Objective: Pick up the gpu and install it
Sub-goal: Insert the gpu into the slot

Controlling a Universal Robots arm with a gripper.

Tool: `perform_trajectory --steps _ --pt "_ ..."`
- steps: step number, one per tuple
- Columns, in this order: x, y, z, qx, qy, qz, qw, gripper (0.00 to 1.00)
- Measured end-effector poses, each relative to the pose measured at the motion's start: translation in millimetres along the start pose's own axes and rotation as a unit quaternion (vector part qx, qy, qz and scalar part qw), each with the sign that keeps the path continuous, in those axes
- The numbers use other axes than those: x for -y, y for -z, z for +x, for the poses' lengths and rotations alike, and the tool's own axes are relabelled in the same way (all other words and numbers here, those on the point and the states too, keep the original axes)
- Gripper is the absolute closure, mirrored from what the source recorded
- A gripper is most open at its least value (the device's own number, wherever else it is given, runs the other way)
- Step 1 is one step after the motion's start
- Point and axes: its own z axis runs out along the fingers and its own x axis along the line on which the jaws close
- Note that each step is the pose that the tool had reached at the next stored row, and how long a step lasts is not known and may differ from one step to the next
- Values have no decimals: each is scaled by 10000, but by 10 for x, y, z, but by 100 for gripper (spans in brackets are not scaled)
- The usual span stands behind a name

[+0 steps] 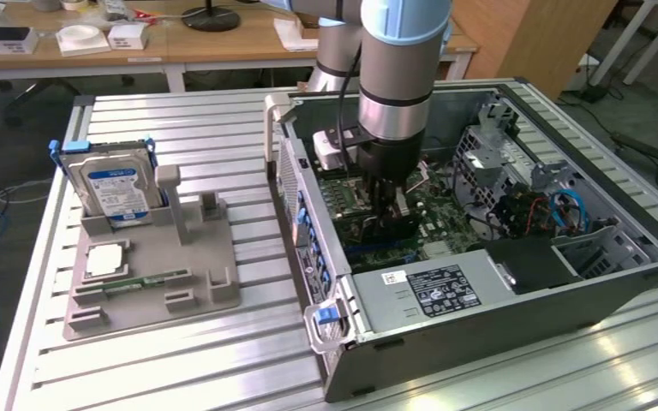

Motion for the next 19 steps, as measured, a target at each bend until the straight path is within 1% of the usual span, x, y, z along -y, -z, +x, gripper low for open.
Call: perform_trajectory --steps 19 --pt "5 34 -3 3 0 5 10000 74"
